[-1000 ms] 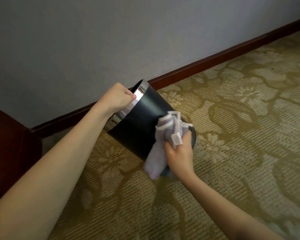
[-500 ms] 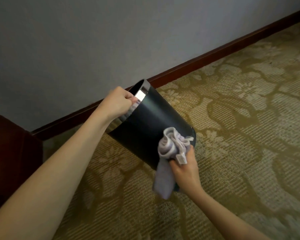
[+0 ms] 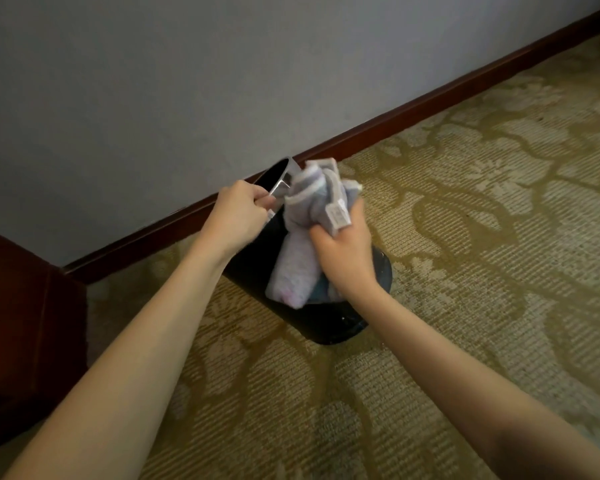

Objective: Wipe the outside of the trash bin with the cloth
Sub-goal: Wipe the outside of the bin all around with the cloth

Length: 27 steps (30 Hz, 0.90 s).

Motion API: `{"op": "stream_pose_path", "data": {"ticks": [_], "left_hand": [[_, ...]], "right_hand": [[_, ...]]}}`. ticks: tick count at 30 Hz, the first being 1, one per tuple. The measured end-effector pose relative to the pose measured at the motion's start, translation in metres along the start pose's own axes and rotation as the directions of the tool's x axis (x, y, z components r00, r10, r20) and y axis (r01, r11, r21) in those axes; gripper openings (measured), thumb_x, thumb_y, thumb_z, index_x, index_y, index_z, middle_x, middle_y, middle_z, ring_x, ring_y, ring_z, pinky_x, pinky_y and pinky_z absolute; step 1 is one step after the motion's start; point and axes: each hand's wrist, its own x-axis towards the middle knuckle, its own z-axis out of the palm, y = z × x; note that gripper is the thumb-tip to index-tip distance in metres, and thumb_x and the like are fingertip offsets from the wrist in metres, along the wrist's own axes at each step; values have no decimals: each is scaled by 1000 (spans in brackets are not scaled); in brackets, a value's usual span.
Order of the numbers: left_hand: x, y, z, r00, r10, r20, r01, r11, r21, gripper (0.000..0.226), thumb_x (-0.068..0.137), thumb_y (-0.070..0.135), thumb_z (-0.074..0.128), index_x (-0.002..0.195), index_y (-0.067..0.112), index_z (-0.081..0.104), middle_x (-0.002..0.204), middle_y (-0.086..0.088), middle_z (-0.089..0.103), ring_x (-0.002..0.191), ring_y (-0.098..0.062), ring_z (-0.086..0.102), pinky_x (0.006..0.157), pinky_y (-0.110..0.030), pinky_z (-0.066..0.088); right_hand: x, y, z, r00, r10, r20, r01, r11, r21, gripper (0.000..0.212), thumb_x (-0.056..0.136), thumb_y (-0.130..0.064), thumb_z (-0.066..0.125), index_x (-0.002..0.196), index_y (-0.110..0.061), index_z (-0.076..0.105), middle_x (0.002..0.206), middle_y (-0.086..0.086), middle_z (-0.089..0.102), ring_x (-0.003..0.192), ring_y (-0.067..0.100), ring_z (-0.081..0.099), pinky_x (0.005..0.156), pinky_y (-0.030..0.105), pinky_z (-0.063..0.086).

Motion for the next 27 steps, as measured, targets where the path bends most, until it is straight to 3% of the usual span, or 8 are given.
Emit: {"op": "stream_pose_path", "data": {"ticks": [3,7,9,14,17,21,24,27], "left_hand": [[0,-2,4,999,17,-46,-16,1000,15,35,90,13,52,55,18,52,52,3,47,50,-9,43,44,-24,30],[-7,-18,1,995,-11,-99,8,1000,-26,40,96,19,46,56,17,45,55,4,44,51,-7,41,49,-24,27],[-8,-30,-5,993,-62,-104,56,997,-61,39,96,18,44,57,13,42,55,2,43,52,-11,41,51,-27,29],[-14,-51,-13,992,-115,-58,108,989,-100,35,97,22,43,67,7,53,63,-5,54,59,-15,51,56,-28,39],[-17,-53,-9,993,-89,-81,81,992,-96,34,96,19,43,66,7,53,58,-2,52,56,-17,50,56,-29,37],[-20,-52,-6,993,-71,-96,62,993,-99,33,96,19,44,67,9,56,57,0,51,53,-12,47,50,-26,34],[-23,-48,-4,994,-23,-103,18,999,-46,32,96,20,45,67,14,59,57,2,53,53,-12,49,50,-27,34],[-26,-54,-7,995,-12,-103,7,999,-48,32,96,20,45,66,18,59,60,1,57,57,-14,53,53,-28,37]], "right_hand": [[4,-6,9,999,-18,50,17,1000,9,41,76,-13,54,114,-21,42,106,4,55,95,15,57,81,42,50],[-21,33,-18,998,34,51,-31,999,-45,49,81,-12,59,116,-38,37,103,-8,60,91,1,60,73,13,48],[-37,60,-41,990,125,59,-116,983,-142,52,81,-13,60,116,-43,35,100,-14,59,88,1,60,62,6,44],[-40,83,-75,961,261,89,-231,938,-258,50,79,-17,63,120,-35,41,98,-21,54,87,0,55,66,19,40],[-28,61,-57,965,218,148,-169,944,-284,41,79,-18,60,110,-34,39,93,-17,54,80,-2,56,57,14,39],[4,16,-12,977,91,192,-54,980,-193,37,81,-16,57,111,-26,39,92,-14,54,77,-8,56,52,6,39],[32,-10,16,978,60,201,-39,994,-105,39,78,-16,57,114,-19,45,93,-9,56,78,-1,56,60,16,46],[45,-2,19,965,166,204,-154,985,-73,41,77,-17,60,116,-15,52,96,0,63,85,14,62,70,33,53]]}}
